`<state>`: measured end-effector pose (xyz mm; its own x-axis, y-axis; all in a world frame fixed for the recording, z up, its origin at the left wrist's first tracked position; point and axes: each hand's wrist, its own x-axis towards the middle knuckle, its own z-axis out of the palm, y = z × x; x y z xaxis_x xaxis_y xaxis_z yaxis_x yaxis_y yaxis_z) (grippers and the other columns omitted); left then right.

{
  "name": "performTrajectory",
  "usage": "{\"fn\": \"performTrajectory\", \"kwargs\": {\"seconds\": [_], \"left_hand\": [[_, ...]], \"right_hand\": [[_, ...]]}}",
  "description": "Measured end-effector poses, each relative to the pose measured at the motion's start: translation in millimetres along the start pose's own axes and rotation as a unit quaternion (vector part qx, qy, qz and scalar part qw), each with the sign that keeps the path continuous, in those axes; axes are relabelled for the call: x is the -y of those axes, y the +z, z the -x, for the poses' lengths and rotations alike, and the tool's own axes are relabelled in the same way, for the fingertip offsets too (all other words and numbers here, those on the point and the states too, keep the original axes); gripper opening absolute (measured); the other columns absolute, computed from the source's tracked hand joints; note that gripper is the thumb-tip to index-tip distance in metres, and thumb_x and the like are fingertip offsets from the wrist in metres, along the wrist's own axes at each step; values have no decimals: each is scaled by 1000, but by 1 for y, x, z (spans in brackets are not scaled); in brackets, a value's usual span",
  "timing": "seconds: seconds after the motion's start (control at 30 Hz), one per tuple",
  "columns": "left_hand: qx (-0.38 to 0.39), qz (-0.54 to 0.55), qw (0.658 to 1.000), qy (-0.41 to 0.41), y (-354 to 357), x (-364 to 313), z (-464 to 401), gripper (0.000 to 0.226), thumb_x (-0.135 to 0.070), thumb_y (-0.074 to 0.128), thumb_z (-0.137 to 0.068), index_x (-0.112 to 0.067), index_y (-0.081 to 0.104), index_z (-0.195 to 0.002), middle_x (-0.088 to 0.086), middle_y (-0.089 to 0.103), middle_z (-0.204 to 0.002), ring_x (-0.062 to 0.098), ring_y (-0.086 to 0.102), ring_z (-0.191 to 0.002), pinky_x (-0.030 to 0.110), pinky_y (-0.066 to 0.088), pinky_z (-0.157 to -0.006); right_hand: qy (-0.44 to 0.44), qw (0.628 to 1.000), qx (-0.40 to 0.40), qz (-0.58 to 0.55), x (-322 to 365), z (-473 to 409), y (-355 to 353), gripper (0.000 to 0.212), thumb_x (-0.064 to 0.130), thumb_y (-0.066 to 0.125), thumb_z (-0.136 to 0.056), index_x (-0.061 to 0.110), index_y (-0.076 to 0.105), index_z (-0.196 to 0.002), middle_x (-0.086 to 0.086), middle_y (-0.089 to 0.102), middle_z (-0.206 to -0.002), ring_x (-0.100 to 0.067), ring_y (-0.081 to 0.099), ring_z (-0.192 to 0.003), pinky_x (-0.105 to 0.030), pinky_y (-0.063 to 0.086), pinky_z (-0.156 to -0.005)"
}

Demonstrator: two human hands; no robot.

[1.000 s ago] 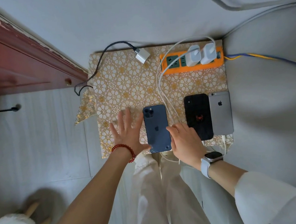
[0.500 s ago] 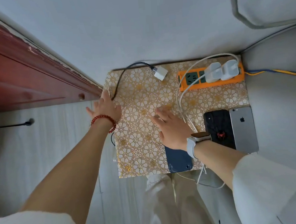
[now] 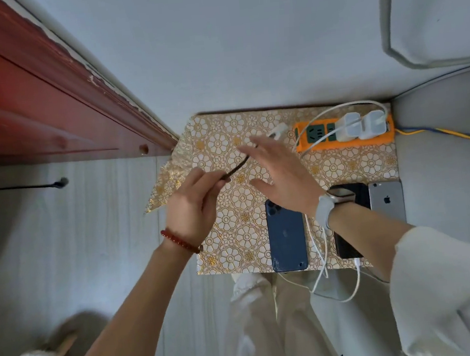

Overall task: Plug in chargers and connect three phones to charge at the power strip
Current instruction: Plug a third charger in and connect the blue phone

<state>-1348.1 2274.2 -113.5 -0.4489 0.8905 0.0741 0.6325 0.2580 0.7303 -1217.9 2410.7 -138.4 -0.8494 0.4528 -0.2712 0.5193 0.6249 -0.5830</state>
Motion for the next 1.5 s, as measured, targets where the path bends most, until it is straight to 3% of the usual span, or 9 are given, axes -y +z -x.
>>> {"fn": "performTrajectory", "kwargs": {"seconds": [0.2,0.37,0.53,0.63,0.93,1.07,1.27,1.37,1.5], "left_hand": [[-125,52,988,-78,-8,-19,-12,25,-13,42,-91,1,63,-89,11,63,-82,13,54,-68,21,42,-61],[-167,47,975,-140,-4,-24,-14,22,-11,44,-91,1,63,-91,8,63,-81,11,47,-61,22,37,-58],[35,112,973,-199,15,-35,-19,24,-27,46,-92,-15,67,-91,-4,59,-75,9,51,-65,18,40,-59],[123,72,969,-202,35,-47,-32,50,-51,31,-88,-18,63,-108,6,62,-109,19,54,-102,32,41,-86],[272,-30,956,-111,135,-87,-108,83,-54,44,-84,-22,-5,-143,6,1,-156,29,-3,-142,53,9,-115],[276,-45,951,-132,145,-87,-117,69,-43,44,-89,-20,9,-143,17,35,-142,33,36,-128,54,31,-108],[249,-35,968,3,124,-90,-76,38,-22,39,-94,-26,42,-132,7,54,-103,15,49,-71,32,51,-66],[266,-99,958,43,121,-86,-57,41,-19,36,-96,-31,35,-136,7,58,-100,22,54,-68,34,51,-56],[259,-187,946,52,129,-84,-44,53,-7,40,-93,-33,29,-138,5,58,-87,17,43,-66,28,34,-56]], "right_hand": [[46,993,26,-105,4,19,-7,15,21,46,-93,9,53,-92,-12,61,-88,-28,56,-77,-49,49,-70],[70,989,41,-127,-10,60,-15,12,22,46,-93,13,54,-93,-8,62,-83,-23,56,-73,-40,49,-67],[88,988,-94,-85,-44,95,-49,12,9,52,-90,5,62,-95,-10,65,-81,-24,60,-70,-24,42,-61],[62,980,-180,51,-68,110,-73,12,4,59,-84,-1,67,-92,-17,66,-88,-33,63,-84,-29,49,-72],[96,944,-209,236,-105,145,-108,8,14,64,-80,14,69,-87,-9,65,-62,-31,62,-56,-28,44,-42],[240,935,-238,-106,-109,142,-110,14,6,51,-88,12,64,-89,-10,70,-81,-30,66,-76,-39,52,-69],[294,722,-286,-557,-94,108,-130,17,1,46,-87,14,54,-80,-2,61,-63,-14,64,-60,-28,53,-66],[312,799,-246,-452,-92,83,-129,5,9,47,-90,14,46,-90,-2,52,-68,-10,51,-46,-20,40,-48],[220,949,-161,-161,-93,59,-124,22,10,44,-92,1,51,-110,-15,59,-88,-28,52,-76,-27,32,-64]]}}
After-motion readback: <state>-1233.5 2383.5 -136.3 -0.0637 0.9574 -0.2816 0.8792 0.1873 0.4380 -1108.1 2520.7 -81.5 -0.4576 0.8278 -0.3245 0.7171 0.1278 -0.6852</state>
